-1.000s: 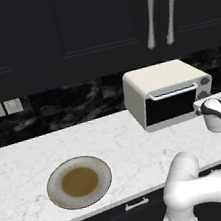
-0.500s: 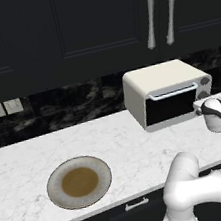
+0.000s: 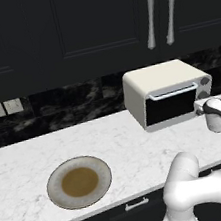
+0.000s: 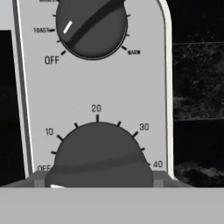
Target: Pick up the kebab skewer and baguette bread, and place them inside the toaster oven. Close the toaster oven door and start by setting the timer.
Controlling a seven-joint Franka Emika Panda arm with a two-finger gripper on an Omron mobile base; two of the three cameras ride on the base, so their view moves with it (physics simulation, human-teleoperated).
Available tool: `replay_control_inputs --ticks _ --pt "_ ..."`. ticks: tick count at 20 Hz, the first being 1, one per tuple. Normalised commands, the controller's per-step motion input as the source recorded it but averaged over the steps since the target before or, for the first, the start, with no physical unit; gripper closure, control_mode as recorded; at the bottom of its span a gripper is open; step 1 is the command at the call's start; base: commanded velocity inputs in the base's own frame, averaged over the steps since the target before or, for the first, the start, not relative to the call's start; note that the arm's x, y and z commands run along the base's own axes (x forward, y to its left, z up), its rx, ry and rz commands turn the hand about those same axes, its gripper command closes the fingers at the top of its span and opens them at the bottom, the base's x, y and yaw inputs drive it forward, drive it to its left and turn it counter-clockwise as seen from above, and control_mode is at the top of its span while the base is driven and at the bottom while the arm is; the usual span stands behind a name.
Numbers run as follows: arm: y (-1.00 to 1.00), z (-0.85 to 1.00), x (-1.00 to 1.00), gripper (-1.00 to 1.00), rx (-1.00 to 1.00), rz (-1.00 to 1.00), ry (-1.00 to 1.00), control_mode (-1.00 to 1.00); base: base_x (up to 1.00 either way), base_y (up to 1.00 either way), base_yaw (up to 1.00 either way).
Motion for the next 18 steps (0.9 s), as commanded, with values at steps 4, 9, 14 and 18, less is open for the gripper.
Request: replay_control_inputs --ticks 4,9,14,18 --pt "-0.03 0.0 0.0 1.0 0.2 0.0 -0.03 -1.0 0.0 0.0 0.0" --pt "0.0 0.0 -0.24 1.0 0.1 0.0 -0.01 -1.0 0.0 0.0 0.0" --pt "0.0 0.04 -0.4 1.0 0.13 0.0 0.0 -1.0 0.0 0.0 0.0" --pt "-0.01 0.01 -0.39 1.0 0.2 0.0 0.0 -1.0 0.0 0.0 0.0"
